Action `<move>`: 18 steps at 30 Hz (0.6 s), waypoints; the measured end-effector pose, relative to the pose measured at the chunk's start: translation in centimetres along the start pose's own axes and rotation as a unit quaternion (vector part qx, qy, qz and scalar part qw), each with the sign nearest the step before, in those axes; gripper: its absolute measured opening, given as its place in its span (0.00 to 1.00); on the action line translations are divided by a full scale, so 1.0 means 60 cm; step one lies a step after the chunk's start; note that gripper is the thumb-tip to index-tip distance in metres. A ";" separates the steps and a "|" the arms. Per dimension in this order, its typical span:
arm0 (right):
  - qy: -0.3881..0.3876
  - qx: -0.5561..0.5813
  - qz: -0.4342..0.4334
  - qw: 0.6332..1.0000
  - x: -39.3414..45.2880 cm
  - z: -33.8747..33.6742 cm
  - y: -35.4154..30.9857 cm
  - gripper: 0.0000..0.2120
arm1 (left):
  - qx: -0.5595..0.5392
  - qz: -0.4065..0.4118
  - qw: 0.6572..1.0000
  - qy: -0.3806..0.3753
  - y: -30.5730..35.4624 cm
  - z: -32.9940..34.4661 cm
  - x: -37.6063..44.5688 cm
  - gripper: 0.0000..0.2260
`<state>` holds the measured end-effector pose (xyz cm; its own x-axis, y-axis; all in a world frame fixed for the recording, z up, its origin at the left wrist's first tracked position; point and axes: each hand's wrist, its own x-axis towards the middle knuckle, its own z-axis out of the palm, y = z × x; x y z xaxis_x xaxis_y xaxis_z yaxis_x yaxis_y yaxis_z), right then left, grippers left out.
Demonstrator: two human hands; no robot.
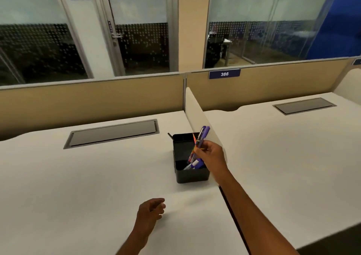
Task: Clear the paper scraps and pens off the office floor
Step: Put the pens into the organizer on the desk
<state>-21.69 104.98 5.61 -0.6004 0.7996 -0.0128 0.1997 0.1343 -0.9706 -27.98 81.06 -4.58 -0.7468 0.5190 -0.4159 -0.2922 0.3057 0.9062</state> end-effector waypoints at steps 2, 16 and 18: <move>0.012 -0.017 -0.010 1.000 0.050 0.007 -0.005 0.10 | -0.006 -0.008 1.000 0.022 -0.003 -0.001 0.013 0.06; 0.077 -0.101 -0.018 0.992 0.245 0.095 0.037 0.11 | -0.044 -0.024 0.991 0.122 0.001 -0.060 0.059 0.07; 0.068 -0.112 -0.015 0.991 0.253 0.102 0.046 0.10 | -0.050 -0.023 0.990 0.128 0.004 -0.067 0.064 0.07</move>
<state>-35.01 113.88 1.29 -0.5021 0.8625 0.0623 0.3591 0.2735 -0.8923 -33.34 79.94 -5.66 -0.8541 0.2834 -0.4361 -0.3782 0.2371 0.8948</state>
